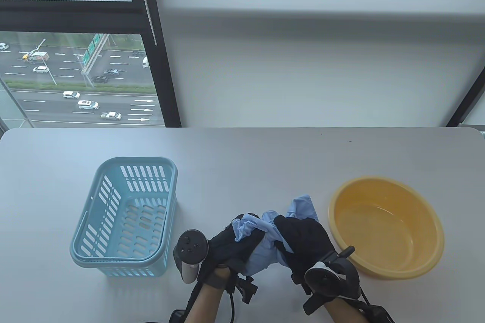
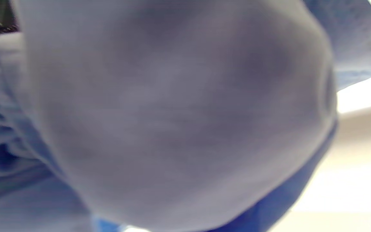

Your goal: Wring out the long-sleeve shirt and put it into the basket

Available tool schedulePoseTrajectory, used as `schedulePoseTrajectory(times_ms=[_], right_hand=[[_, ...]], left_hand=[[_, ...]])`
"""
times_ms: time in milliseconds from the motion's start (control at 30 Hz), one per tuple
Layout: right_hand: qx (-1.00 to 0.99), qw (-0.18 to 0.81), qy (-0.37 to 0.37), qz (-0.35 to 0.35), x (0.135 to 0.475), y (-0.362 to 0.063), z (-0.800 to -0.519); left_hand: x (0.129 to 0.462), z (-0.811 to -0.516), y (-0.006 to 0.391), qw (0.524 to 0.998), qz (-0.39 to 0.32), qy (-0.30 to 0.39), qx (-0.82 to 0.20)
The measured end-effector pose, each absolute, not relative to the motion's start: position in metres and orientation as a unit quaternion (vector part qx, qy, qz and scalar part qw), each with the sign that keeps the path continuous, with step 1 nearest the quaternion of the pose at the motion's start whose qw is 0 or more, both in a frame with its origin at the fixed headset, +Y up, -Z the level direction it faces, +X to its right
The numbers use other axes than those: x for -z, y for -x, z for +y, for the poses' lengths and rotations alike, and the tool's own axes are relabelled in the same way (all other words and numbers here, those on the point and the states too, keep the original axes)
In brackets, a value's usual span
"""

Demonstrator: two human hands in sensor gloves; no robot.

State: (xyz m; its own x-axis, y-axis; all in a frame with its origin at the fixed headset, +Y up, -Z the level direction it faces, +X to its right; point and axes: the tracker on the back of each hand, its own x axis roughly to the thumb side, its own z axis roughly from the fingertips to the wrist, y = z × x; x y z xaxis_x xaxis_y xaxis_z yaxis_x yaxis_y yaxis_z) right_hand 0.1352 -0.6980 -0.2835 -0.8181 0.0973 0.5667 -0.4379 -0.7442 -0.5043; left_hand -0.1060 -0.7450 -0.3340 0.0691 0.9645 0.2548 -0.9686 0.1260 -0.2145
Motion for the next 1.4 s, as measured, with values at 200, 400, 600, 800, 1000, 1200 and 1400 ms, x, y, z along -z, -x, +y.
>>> schedulePoseTrajectory(times_ms=[200,400,600,800,1000,1200,1400], right_hand=[[-0.878,0.118,-0.259,-0.385,0.274,-0.134,-0.691],[-0.867,0.099,-0.261,-0.412,0.269,-0.135,-0.687],[-0.856,0.087,-0.268,-0.434,0.265,-0.135,-0.684],[-0.840,0.064,-0.277,-0.462,0.257,-0.133,-0.680],[-0.841,0.062,-0.277,-0.461,0.258,-0.135,-0.680],[-0.851,0.067,-0.260,-0.452,0.264,-0.139,-0.682],[-0.869,0.119,-0.208,-0.432,0.271,-0.151,-0.679]], left_hand=[[0.336,-0.761,0.096,0.651,-0.150,0.097,-0.738],[0.336,-0.777,0.083,0.581,-0.146,0.164,-0.784],[0.336,-0.784,0.077,0.546,-0.153,0.207,-0.797],[0.334,-0.783,0.072,0.525,-0.168,0.229,-0.802],[0.334,-0.785,0.070,0.527,-0.165,0.232,-0.801],[0.334,-0.780,0.073,0.551,-0.172,0.208,-0.789],[0.329,-0.744,0.075,0.626,-0.261,0.125,-0.724]])
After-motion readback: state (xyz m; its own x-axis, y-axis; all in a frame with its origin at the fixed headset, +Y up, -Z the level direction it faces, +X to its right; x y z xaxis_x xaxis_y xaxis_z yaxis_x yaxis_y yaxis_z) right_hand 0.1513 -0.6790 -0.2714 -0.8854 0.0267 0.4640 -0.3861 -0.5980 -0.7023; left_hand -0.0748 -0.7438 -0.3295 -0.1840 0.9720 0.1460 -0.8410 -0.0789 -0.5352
